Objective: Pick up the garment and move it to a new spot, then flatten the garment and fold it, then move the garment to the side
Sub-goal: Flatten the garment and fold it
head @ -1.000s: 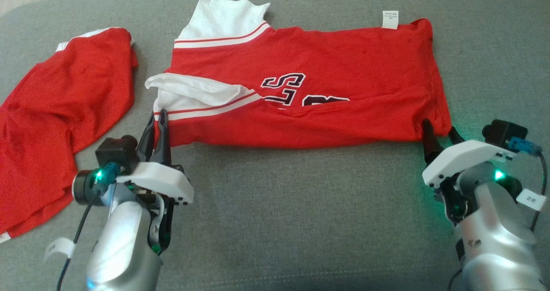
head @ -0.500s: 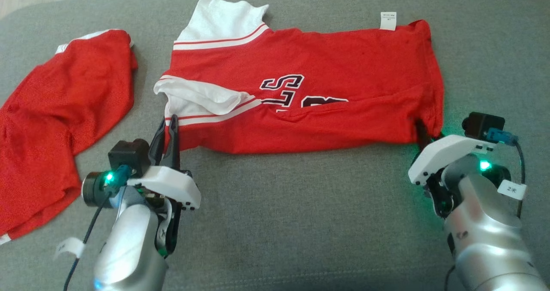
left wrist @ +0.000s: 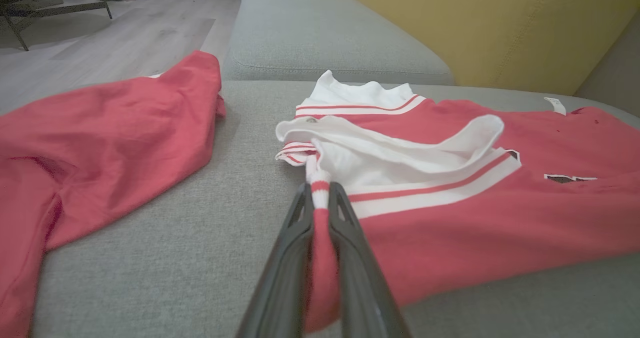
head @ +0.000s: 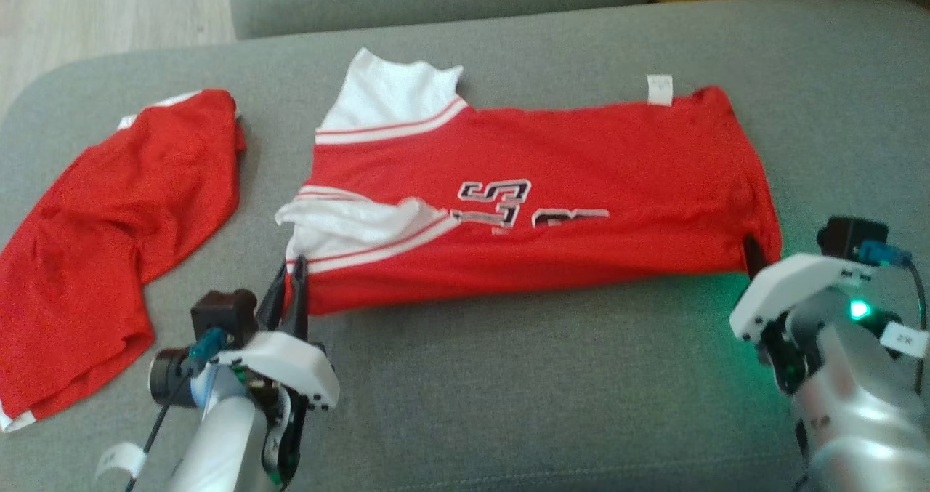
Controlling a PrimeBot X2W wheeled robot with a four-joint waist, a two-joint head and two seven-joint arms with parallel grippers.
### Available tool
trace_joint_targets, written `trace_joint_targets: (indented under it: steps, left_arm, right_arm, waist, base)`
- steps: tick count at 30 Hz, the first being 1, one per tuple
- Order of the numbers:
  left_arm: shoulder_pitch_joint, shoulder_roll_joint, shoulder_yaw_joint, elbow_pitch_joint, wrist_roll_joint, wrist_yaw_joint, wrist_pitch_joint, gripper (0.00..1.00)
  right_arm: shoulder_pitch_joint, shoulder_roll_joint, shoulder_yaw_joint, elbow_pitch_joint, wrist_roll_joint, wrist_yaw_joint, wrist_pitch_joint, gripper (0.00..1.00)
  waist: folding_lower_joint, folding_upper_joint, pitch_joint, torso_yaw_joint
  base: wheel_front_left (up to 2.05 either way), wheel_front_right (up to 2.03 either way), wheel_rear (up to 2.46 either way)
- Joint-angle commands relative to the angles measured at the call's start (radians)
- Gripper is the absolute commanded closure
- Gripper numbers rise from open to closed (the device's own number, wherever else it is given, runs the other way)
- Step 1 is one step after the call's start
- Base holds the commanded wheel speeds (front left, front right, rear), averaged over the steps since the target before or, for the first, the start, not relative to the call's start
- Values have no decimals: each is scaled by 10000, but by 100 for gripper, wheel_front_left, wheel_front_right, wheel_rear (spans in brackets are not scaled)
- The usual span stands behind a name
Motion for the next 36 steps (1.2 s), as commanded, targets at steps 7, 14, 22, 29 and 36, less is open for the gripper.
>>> trace_joint_targets:
  steps: [7, 14, 22, 29, 36]
  left_arm:
    - [617, 215, 158, -263, -496, -539, 677, 100]
    - [1549, 361, -12, -1099, -848, -790, 1460, 100]
    - [1691, 297, 81, -1762, -994, -477, 1309, 0]
    - [1109, 281, 555, -2273, -939, -15, 283, 0]
    - [4, 552, 446, -2255, -635, -208, 155, 0]
  right_arm:
    - [1082, -513, 672, -1438, 960, 19, 1292, 100]
    - [2599, -699, 579, -3452, 1532, 19, 2402, 100]
    - [3578, -320, -166, -5623, 506, 19, 2411, 0]
    - [3607, 73, -343, -7231, -888, 19, 1099, 0]
    - [3105, 280, 105, -7620, -1548, 19, 38, 0]
  waist:
    - [0, 0, -596, -67]
    - [0, 0, -768, -201]
    - [0, 0, -731, -408]
    - [0, 0, -490, -634]
    - [0, 0, 6, -961]
  base:
    - [0, 0, 0]
    - [0, 0, 0]
    - [0, 0, 0]
    - [0, 0, 0]
    - [0, 0, 0]
